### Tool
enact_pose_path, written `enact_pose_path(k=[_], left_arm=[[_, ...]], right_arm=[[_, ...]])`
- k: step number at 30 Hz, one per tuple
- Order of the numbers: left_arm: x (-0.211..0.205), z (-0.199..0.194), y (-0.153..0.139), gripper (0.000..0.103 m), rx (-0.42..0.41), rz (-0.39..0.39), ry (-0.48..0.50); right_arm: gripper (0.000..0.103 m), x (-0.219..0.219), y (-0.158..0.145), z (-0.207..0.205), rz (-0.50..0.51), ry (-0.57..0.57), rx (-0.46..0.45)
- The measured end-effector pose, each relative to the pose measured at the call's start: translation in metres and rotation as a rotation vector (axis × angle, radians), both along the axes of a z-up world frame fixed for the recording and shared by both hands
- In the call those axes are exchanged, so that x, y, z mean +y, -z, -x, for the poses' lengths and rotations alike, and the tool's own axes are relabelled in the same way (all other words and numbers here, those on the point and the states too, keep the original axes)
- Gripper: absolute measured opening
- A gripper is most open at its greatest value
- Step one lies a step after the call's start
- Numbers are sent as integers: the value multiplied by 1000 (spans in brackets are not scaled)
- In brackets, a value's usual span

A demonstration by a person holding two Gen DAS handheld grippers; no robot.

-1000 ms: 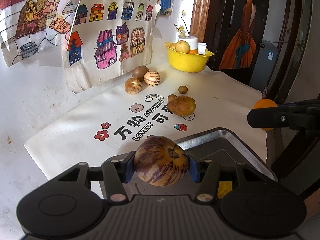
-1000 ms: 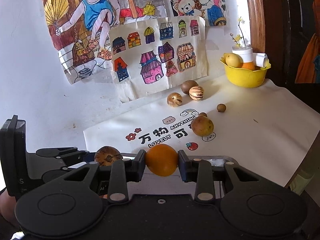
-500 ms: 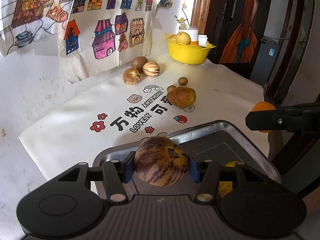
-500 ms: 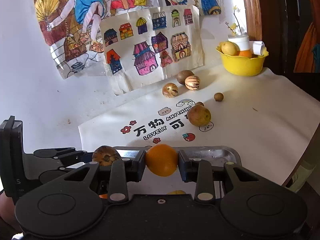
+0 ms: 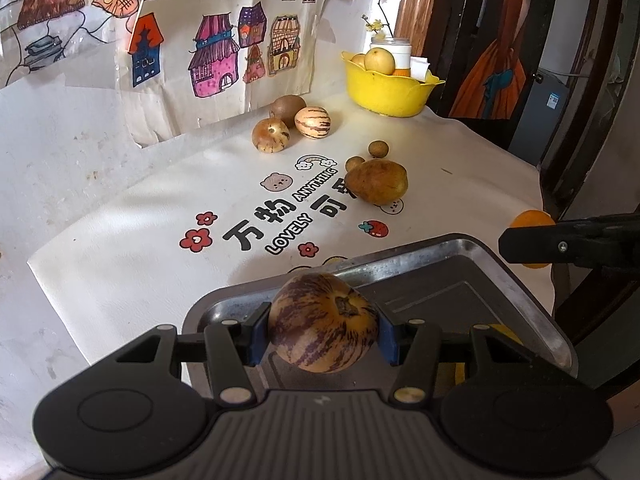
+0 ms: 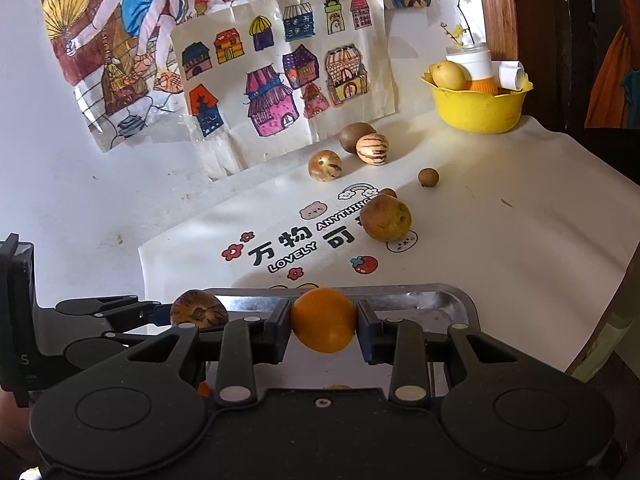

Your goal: Organize fruits

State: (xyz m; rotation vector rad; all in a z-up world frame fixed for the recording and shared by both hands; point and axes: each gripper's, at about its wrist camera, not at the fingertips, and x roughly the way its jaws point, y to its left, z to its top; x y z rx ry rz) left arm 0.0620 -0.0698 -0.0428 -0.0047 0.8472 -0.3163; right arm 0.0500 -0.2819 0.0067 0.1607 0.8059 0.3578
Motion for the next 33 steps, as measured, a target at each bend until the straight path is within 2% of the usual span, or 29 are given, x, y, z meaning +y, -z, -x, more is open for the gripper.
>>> enact_pose_path(k=[10, 23, 33], left_arm=[[-7, -10, 9, 57, 23, 0, 8], [-26, -25, 34, 57, 63, -33, 24], [-27, -22, 35, 58, 45, -55, 43]], right_arm=[[36, -6, 22, -21, 15, 9, 46], [36, -8, 67, -45, 120, 27, 118], [37, -5, 81, -49, 139, 18, 152]])
